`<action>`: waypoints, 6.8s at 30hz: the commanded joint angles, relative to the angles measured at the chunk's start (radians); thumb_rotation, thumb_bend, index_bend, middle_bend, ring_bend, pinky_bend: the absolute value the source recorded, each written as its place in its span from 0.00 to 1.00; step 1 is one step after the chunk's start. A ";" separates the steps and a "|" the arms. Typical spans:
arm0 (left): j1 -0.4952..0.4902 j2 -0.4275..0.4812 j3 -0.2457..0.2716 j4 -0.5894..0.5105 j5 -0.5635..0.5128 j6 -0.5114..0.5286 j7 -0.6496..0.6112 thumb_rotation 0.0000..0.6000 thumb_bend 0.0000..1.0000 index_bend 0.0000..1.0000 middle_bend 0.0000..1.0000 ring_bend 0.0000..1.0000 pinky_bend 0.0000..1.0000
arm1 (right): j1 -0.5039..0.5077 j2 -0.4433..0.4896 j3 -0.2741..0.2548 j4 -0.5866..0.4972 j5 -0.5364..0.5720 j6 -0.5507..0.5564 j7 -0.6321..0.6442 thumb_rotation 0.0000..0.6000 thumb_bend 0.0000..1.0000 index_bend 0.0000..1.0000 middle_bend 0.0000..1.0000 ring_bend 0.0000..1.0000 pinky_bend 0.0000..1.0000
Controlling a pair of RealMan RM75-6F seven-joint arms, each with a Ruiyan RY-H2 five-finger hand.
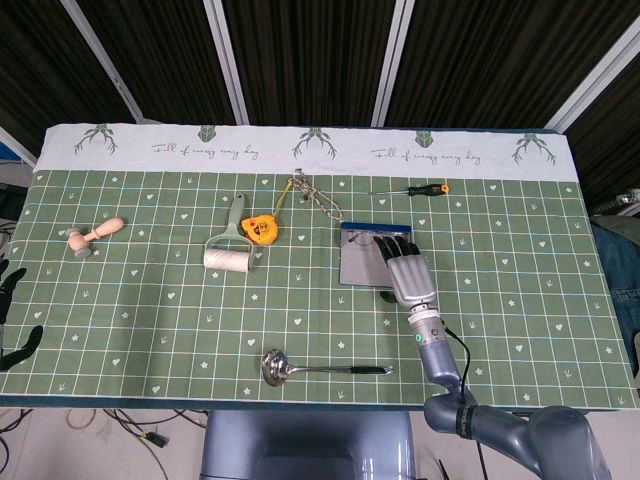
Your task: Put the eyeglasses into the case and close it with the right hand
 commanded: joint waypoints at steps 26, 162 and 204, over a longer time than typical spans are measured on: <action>0.000 0.001 0.000 -0.001 0.002 -0.001 -0.009 1.00 0.32 0.10 0.00 0.00 0.00 | -0.001 -0.023 0.042 0.056 -0.034 -0.057 0.024 1.00 0.17 0.18 0.17 0.13 0.23; 0.004 0.010 -0.001 -0.011 0.007 0.004 -0.020 1.00 0.32 0.12 0.00 0.00 0.00 | 0.364 0.196 0.150 -0.233 0.641 -0.318 -0.442 1.00 0.54 0.59 0.18 0.13 0.22; 0.003 0.011 -0.001 -0.012 0.002 -0.001 -0.017 1.00 0.32 0.13 0.00 0.00 0.00 | 0.356 0.170 0.066 -0.141 0.541 -0.353 -0.326 1.00 0.36 0.33 0.15 0.11 0.23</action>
